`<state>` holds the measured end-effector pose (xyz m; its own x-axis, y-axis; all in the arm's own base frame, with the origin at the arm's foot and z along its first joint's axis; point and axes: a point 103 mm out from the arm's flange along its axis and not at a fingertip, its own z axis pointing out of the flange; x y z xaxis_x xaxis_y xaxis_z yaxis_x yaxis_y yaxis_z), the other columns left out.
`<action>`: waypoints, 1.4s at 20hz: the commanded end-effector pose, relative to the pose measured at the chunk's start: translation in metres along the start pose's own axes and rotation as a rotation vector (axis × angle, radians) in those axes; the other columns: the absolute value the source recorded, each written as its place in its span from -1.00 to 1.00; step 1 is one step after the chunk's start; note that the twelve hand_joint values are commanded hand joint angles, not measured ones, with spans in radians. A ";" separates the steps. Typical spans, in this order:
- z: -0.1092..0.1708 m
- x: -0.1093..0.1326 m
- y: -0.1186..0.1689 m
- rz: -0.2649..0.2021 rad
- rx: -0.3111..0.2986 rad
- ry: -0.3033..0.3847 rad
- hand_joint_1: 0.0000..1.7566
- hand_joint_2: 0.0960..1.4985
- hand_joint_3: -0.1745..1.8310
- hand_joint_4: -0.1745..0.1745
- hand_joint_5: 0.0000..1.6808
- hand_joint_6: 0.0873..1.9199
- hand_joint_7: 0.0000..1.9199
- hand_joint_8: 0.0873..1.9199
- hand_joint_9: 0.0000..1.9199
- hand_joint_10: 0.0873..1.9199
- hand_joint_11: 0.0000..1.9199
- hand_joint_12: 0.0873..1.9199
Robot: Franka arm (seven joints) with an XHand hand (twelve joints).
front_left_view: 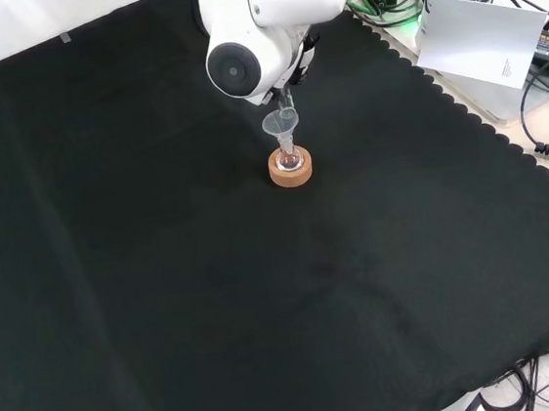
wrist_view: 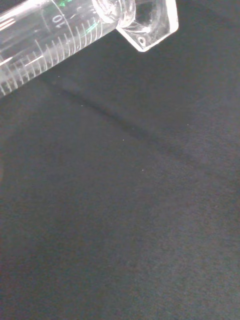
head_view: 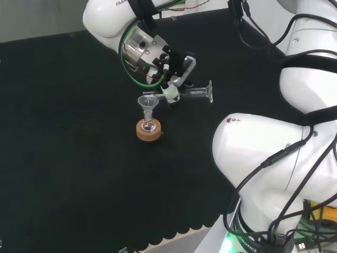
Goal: Pour the water from the graduated cylinder into the round-bottom flask.
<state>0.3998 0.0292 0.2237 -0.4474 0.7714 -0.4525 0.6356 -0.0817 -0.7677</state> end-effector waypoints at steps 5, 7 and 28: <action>0.010 -0.012 -0.001 -0.003 -0.006 0.018 0.25 0.56 -0.83 -0.73 0.02 0.21 0.25 -0.65 0.54 -1.00 0.46 -0.36; 0.010 -0.012 -0.001 -0.016 -0.035 0.035 0.25 0.56 -0.83 -0.73 0.01 0.21 0.25 -0.65 0.54 -1.00 0.46 -0.36; 0.038 -0.048 -0.006 -0.097 -0.560 0.434 0.25 0.56 -0.83 -0.74 0.01 0.21 0.25 -0.65 0.54 -1.00 0.45 -0.37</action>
<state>0.3926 -0.0228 0.2303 -0.3113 0.9120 -0.2671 0.7833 0.0870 -0.6155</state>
